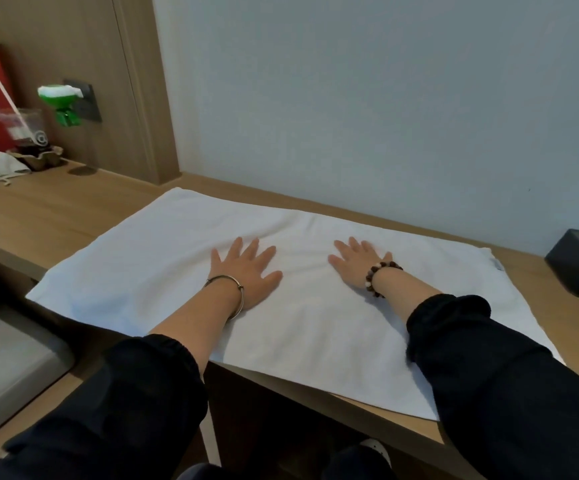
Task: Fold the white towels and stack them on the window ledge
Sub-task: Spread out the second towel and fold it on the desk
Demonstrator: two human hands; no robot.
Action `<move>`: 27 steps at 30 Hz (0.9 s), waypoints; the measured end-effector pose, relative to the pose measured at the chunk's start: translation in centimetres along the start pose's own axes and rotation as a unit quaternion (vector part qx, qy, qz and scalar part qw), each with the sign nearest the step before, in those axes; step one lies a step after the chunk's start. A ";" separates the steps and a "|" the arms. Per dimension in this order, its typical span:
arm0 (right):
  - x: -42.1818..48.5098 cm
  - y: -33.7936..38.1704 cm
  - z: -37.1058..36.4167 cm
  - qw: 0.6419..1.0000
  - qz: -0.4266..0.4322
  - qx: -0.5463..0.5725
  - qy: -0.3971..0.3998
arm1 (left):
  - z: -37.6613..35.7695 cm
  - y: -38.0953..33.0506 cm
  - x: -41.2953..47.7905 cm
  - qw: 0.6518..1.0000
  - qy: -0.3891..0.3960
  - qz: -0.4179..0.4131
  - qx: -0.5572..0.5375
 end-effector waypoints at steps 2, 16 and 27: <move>1.3 -2.8 1.4 0.996 -0.077 0.007 -0.039 | -0.2 0.1 0.2 1.000 0.016 -0.003 0.010; 0.6 -12.6 5.2 0.980 -0.177 0.008 -0.086 | -0.5 0.0 0.7 0.999 0.020 0.001 0.043; -2.7 -18.3 7.6 0.960 -0.243 -0.021 -0.135 | -0.5 -0.1 0.8 0.999 0.018 0.002 0.041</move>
Point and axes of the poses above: each hand's wrist, its own x-axis towards the middle knuckle, its own z-axis out of the back of the hand, y = z × x, the point moved 6 cm from there along x, towards the middle knuckle, and after that the axes turned 15 degrees about x, right-handed, at the moved point
